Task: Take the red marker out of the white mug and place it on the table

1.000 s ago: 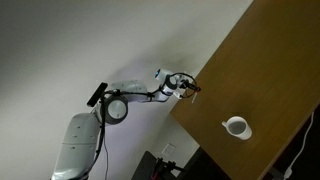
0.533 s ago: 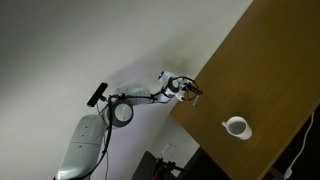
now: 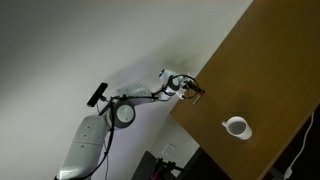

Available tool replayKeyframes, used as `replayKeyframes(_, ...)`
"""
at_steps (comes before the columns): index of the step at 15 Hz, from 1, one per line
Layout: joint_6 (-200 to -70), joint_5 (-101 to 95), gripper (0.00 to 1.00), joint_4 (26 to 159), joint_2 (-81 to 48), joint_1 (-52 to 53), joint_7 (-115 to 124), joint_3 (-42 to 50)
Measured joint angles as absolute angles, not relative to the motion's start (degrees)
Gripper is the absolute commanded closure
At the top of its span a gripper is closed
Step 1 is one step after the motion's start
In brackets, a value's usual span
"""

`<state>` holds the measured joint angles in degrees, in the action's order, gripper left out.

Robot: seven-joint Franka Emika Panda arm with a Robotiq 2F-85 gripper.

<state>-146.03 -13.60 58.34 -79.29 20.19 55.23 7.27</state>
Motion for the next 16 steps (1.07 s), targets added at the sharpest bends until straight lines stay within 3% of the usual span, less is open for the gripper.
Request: replayKeyframes(16, -152.2, -15.0, 0.0, 61.2, -73.4, 24.0, 62.2, 16.5)
